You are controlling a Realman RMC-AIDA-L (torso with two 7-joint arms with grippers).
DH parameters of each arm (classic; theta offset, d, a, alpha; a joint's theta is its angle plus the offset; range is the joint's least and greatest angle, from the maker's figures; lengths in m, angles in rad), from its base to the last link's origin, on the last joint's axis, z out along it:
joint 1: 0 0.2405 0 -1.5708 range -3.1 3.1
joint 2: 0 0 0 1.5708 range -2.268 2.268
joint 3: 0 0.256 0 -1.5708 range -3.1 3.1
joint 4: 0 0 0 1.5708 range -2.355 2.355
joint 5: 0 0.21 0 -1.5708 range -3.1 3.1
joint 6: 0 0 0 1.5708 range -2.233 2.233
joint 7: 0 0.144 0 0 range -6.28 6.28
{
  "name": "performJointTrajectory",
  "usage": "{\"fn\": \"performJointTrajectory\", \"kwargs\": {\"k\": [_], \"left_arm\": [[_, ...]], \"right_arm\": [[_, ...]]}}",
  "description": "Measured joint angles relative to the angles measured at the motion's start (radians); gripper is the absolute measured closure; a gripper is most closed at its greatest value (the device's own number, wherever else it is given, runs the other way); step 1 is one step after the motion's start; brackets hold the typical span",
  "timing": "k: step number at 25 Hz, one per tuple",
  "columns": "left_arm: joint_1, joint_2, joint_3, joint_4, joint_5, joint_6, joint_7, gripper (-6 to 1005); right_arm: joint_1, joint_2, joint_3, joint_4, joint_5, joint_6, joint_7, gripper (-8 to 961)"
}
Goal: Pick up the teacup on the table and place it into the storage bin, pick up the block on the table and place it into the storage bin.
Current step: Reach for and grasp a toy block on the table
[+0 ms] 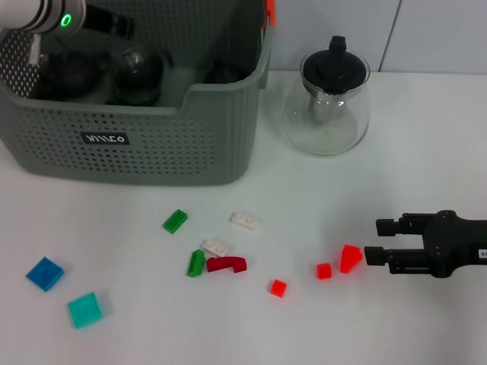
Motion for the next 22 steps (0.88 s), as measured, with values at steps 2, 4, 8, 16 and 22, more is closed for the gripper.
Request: {"fn": "performJointTrajectory", "kwargs": {"k": [2,4,8,16,22], "left_arm": [[0.005,-0.002,-0.013,0.011,-0.001,0.001,-0.001,820],[0.02,-0.011,-0.035,0.052,-0.022,0.013,-0.001,733],[0.12,-0.04,-0.063,0.248,-0.224,0.104,0.071,627],[0.257,0.027,-0.452,0.306,-1.143,0.861,0.423,571],[0.362,0.065,-0.617,0.306,-1.22,1.325,0.515,566]], "right_arm": [[0.001,0.0,0.0,0.0,0.0,0.0,0.0,216],[0.002,0.0,0.0,0.0,0.0,0.0,0.0,216],[0.002,-0.001,0.0,0.0,0.0,0.0,0.0,217],[0.002,-0.002,-0.001,0.0,-0.001,0.0,-0.001,217],[-0.001,-0.001,0.0,0.001,-0.002,0.008,-0.008,218]]}}
